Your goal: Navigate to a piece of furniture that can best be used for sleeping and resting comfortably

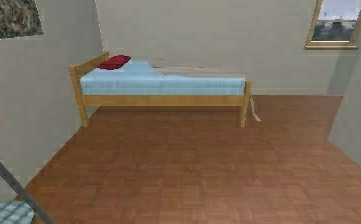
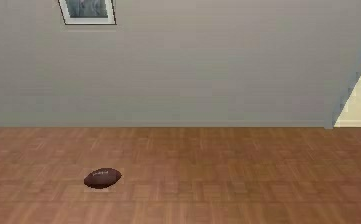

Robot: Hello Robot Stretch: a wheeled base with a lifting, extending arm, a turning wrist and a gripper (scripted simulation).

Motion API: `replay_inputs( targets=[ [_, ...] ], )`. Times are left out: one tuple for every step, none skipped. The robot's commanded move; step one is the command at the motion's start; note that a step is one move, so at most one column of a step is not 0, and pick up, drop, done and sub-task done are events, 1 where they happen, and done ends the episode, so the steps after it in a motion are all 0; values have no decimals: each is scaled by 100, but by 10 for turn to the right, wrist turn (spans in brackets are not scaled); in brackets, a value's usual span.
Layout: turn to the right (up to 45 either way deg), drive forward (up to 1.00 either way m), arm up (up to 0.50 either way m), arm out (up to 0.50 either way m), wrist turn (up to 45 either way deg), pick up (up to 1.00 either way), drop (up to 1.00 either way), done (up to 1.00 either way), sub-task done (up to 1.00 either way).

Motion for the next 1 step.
replay_inputs(
  targets=[
    [0,50,0,0,0,0,0,0,0]
  ],
)
